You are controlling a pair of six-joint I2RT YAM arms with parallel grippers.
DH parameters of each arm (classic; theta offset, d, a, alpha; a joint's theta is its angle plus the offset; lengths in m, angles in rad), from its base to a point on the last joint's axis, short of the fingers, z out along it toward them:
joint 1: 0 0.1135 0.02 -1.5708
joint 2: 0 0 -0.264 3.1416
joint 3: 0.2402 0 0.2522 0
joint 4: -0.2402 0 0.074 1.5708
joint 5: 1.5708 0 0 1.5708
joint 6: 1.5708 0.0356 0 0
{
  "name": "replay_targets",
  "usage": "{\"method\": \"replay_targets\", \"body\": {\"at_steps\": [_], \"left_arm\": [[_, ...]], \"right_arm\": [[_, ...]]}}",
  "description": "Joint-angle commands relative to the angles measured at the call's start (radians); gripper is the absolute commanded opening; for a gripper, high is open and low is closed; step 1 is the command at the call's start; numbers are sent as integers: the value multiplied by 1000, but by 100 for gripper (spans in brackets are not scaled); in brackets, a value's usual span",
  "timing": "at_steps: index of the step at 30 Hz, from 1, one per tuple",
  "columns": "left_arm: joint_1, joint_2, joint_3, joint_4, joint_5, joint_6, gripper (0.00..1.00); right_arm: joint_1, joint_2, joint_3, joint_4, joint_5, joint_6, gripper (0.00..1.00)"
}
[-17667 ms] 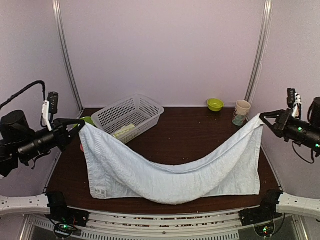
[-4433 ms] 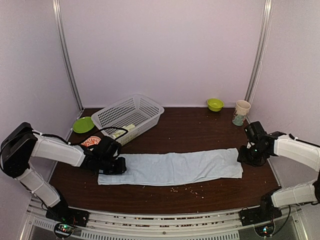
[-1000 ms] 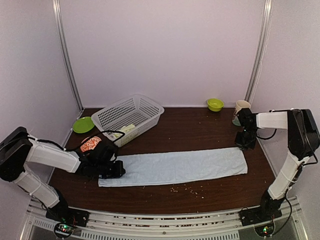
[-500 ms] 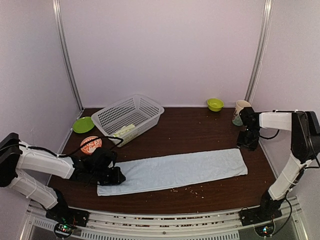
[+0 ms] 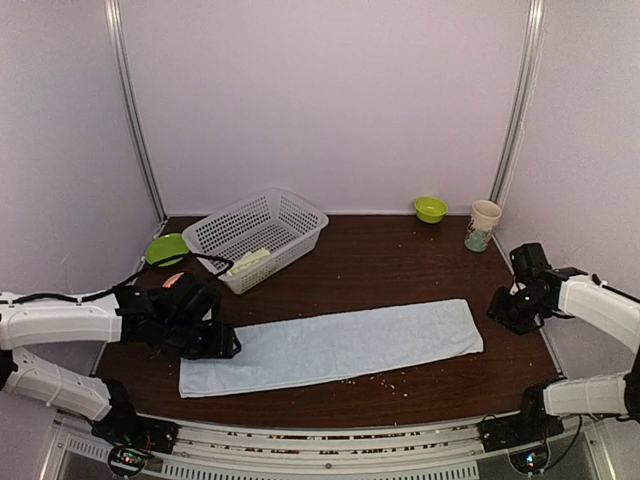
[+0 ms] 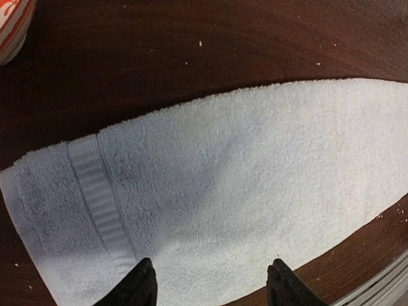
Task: Roll the towels
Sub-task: Smooth out the towel at the center of the board, then pick up the towel from the center of the board.
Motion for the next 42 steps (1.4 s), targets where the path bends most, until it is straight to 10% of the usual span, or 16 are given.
{"method": "replay_targets", "body": {"at_steps": [1,28,42], "left_arm": [[13,62,80,-79,-60,52,57],[13,60,-8,61,-63,87,51],[13,65,-31,91,-50,104,49]], "right_arm": [[29,-9,-58,26,-69,15,52],[209,371,8,-91,-82,-64,48],[210,398,17,-87,-122,-49,0]]}}
